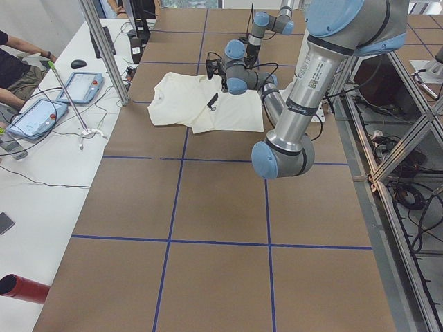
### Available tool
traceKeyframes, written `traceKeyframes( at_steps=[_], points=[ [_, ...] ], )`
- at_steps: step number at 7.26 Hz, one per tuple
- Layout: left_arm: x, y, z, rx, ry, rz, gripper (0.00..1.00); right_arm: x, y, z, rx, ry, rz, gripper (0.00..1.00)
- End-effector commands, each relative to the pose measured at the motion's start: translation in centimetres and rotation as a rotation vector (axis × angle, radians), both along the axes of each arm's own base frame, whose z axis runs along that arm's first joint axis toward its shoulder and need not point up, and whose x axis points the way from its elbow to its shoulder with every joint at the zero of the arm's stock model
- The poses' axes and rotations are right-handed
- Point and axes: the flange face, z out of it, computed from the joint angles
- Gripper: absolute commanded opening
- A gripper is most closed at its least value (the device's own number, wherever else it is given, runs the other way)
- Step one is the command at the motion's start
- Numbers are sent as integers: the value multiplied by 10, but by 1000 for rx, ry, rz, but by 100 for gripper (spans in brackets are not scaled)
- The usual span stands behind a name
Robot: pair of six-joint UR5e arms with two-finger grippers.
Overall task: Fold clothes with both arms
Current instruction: 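Fold the held sleeve across the shirt front with the left gripper, then release the sleeve and move both grippers to the shirt hem corners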
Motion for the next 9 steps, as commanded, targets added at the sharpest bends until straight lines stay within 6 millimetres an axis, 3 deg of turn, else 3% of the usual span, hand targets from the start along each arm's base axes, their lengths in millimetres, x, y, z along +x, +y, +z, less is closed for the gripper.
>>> traceKeyframes(
  at_steps=[1,3,6,8,9],
  points=[
    [5,-3,7,-9,-15,-1,86,-7,32,18,-46,28,-26,98],
    [6,-5,11,-13,-22,-3,86,-13,60,25,-66,40,-66,96],
    [8,-4,16,-22,-25,-2,87,-11,60,31,-49,57,-44,88],
    [11,-5,19,-25,-29,0,87,-9,58,34,-39,64,-31,74],
    [11,-5,20,-25,-32,0,87,-10,58,35,-32,66,-24,73]
  ],
)
